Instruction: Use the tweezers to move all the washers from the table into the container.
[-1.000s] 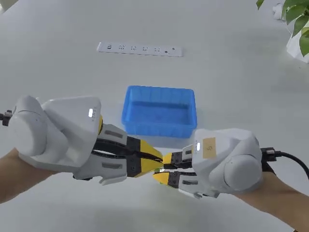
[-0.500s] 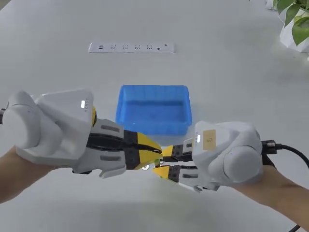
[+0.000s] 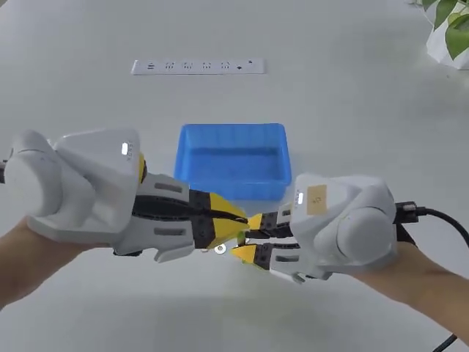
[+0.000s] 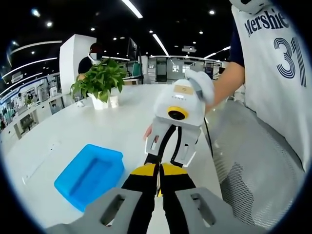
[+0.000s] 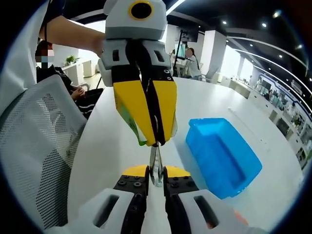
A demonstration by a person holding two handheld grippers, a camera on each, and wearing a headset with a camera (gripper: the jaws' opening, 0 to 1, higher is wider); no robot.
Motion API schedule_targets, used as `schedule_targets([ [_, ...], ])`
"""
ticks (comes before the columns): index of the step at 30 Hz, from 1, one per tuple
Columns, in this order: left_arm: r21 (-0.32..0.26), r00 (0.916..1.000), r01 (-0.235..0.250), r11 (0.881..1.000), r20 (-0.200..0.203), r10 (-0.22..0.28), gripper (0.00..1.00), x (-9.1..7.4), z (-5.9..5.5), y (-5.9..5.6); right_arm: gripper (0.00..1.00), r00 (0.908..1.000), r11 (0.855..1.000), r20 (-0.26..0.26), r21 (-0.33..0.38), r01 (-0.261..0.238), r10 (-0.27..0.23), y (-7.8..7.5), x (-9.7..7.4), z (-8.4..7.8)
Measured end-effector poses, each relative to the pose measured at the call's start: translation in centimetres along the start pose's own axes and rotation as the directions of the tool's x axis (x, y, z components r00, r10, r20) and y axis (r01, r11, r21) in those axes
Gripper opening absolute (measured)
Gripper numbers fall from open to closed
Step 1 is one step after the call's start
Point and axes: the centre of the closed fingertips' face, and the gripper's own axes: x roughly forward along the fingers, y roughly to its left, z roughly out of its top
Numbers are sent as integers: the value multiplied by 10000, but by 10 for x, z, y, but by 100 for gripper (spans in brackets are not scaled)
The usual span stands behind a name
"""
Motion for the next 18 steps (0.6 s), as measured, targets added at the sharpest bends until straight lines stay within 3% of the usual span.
schedule_targets([
  [18,217,9999,23,9998,-133,-20,5,2,-1,-1,12,10000,10000,28,60,-61,61,0,4,-2],
])
